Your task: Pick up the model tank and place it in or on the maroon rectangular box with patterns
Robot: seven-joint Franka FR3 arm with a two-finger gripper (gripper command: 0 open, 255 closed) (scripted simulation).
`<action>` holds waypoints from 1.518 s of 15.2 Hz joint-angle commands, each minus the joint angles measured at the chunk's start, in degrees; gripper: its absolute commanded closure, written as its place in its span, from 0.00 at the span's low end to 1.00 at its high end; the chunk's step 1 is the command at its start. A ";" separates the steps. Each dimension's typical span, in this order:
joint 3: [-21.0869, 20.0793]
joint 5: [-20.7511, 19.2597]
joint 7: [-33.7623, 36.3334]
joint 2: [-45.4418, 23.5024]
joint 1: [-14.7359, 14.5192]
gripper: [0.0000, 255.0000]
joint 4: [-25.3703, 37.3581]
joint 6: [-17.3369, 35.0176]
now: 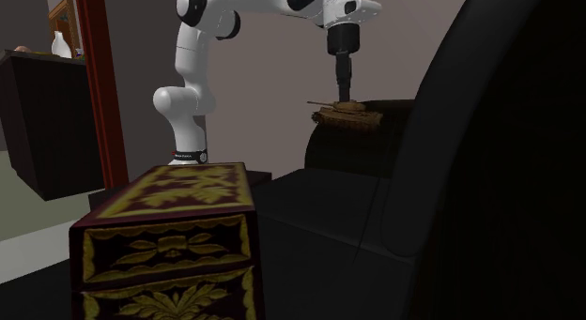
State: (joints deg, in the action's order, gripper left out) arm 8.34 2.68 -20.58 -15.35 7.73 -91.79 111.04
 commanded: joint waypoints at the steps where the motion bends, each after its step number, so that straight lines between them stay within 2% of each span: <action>1: 0.03 -0.05 0.02 0.24 0.02 1.00 1.25 -1.46; 2: 0.04 -0.06 0.04 0.29 0.03 1.00 1.88 -2.14; 13: 5.03 1.45 -13.65 3.68 8.31 1.00 -1.39 -2.62; 23: 9.63 4.05 -26.72 0.92 16.67 1.00 3.52 -5.55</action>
State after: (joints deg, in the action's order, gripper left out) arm 17.52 6.44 -45.87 -14.18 23.53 -88.60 105.62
